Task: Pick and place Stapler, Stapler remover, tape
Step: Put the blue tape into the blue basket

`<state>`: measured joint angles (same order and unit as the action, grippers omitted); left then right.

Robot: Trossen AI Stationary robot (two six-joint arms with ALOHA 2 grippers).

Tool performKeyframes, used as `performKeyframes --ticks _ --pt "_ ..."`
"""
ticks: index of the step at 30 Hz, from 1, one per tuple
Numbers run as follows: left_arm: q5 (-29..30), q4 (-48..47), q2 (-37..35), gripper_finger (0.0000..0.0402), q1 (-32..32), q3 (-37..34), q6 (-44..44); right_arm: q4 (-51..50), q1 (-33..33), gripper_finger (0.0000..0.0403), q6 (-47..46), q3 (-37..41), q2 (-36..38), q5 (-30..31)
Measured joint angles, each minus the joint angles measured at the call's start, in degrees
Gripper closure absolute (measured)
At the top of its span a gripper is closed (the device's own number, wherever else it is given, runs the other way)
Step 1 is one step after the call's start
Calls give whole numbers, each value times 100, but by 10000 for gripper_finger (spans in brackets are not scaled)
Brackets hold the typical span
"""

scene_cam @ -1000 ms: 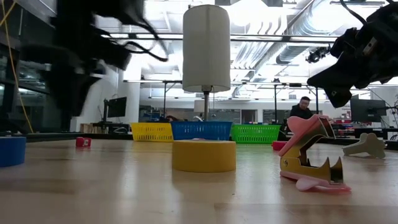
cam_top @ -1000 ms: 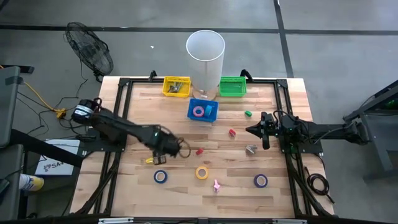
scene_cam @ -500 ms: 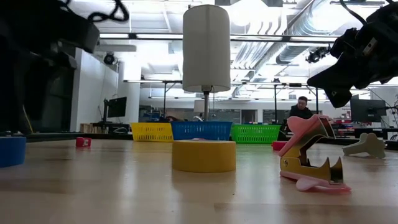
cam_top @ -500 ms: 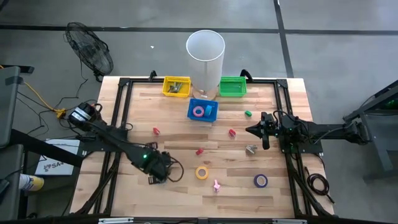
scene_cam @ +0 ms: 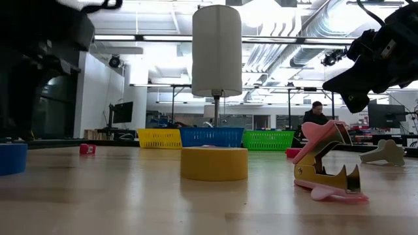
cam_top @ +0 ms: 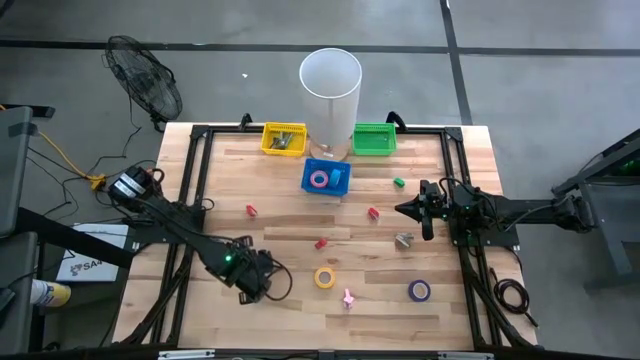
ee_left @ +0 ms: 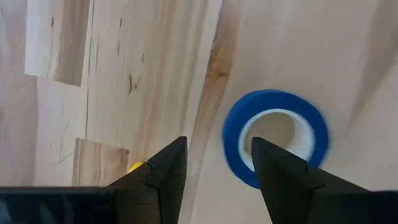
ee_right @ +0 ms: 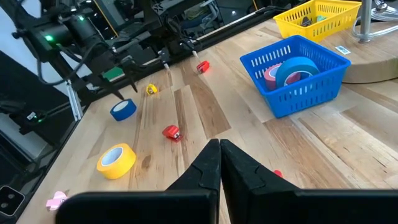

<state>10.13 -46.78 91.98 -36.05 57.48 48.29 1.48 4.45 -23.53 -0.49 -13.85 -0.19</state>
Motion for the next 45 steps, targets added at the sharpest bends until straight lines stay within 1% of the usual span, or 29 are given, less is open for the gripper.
performKeyframes --ticks 5,9,16,18,20,27,29,31,39,40,42,45 --pt "-110 380 -27 228 2 -378 56 0 2 403 0 -2 0 0" --pt "-59 408 -23 228 2 -395 128 0 2 403 0 -1 0 0" --pt "-266 677 28 228 4 -425 -14 0 2 403 0 -1 0 0" --pt "-350 590 34 228 2 -448 -20 0 0 403 0 0 -2 0" --pt "-361 707 17 228 2 -433 -22 0 2 403 0 -1 -2 0" --pt "-334 678 17 230 2 -429 -25 0 2 403 0 -1 -2 0" --pt "-330 683 17 240 2 -429 -38 0 0 403 0 0 -2 0" --pt "-332 679 17 259 2 -429 -46 0 2 403 0 -1 -2 0" --pt "-280 678 7 376 2 -424 -306 0 2 403 0 -2 -2 0" --pt "-213 683 4 384 2 -424 -336 0 2 403 0 -2 -2 0" --pt "-3 692 4 385 3 -424 -367 0 2 403 0 -1 -2 0" --pt "415 692 4 371 54 -424 -486 0 0 403 0 -1 -2 0"
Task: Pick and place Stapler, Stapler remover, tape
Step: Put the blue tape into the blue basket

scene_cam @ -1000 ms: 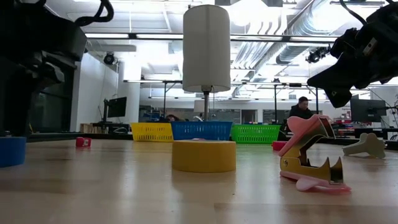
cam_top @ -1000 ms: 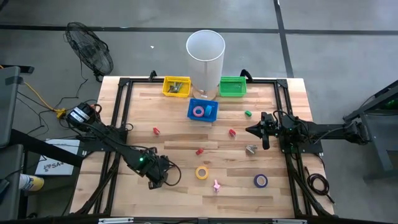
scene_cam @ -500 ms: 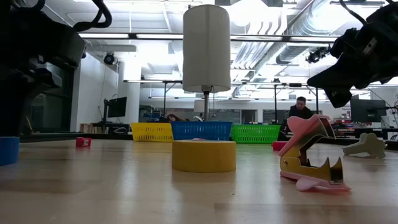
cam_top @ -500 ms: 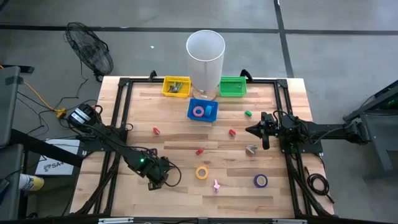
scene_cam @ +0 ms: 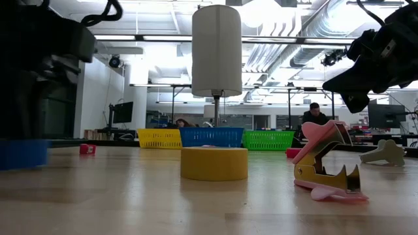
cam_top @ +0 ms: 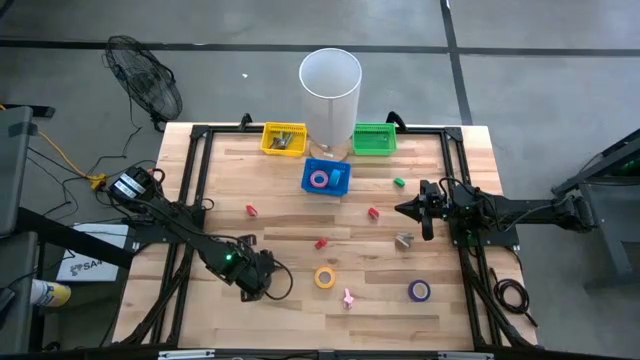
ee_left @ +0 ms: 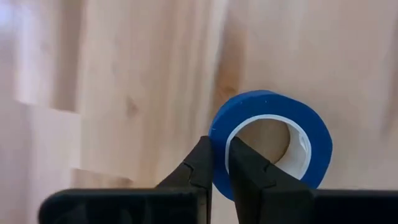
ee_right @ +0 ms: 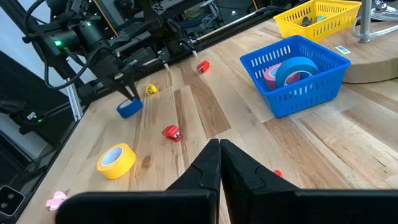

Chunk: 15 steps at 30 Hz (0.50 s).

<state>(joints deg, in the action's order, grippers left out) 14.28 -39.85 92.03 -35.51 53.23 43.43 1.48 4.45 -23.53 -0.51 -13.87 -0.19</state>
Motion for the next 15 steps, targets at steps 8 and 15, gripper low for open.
performKeyframes --ticks 8,15 --pt "899 120 0 378 867 247 -857 0 2 403 0 0 0 0" --pt "1232 169 0 376 2086 946 -2180 0 0 403 0 -1 0 2"
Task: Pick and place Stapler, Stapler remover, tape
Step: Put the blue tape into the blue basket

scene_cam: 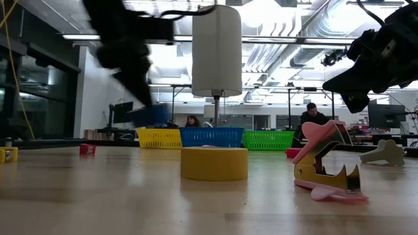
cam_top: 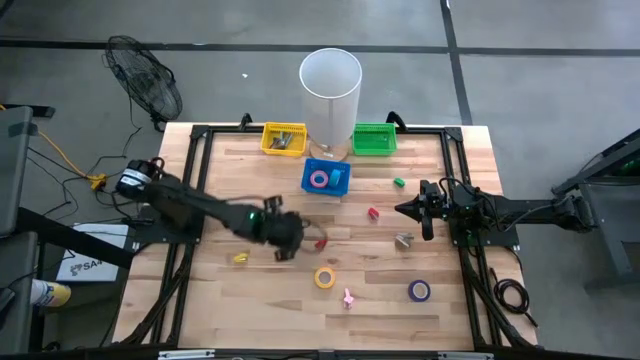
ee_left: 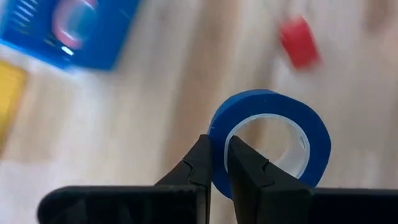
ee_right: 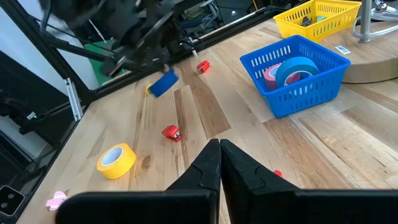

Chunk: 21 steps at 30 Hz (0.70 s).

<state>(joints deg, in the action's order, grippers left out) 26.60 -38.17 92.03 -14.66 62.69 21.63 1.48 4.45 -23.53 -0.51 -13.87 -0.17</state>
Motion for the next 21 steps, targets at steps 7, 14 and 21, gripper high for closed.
performKeyframes --ticks 7,14,21 --pt "-14 1060 0 376 1235 223 -1098 0 2 403 0 2 0 -2" --pt "-281 2016 0 376 2172 223 -1743 0 1 403 0 2 0 -2" --pt "-1041 2163 116 376 2915 230 -1828 0 0 403 0 0 0 -2"
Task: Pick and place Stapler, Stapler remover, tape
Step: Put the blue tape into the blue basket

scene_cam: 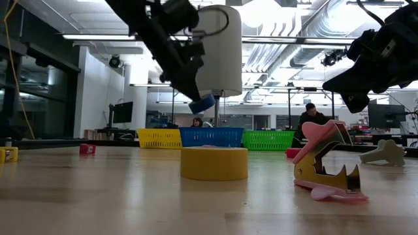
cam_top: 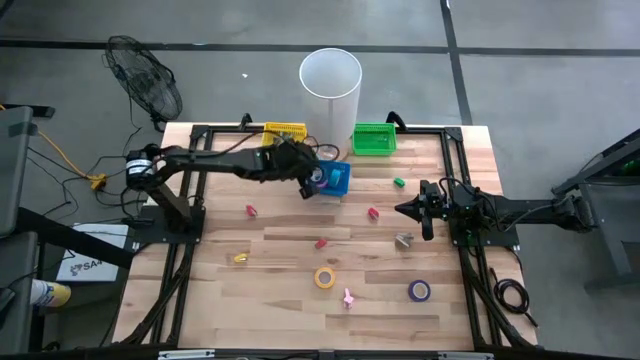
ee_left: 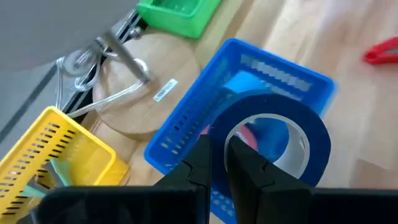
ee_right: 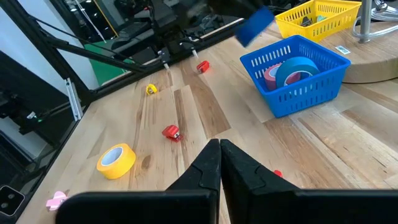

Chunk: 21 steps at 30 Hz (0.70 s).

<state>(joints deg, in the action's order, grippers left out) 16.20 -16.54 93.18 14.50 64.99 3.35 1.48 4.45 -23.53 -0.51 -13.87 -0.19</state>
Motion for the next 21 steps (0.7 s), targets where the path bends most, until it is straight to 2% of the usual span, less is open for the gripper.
performKeyframes --ticks 5,9,13,21 --pt "-266 70 357 376 273 -7 7 0 2 403 0 1 0 1" --pt "-242 109 626 376 351 -8 9 0 2 403 0 0 0 0" --pt "-303 386 707 376 366 2 -4 0 0 403 0 1 0 0" --pt "-277 302 711 376 363 -7 32 0 1 403 0 1 0 0"
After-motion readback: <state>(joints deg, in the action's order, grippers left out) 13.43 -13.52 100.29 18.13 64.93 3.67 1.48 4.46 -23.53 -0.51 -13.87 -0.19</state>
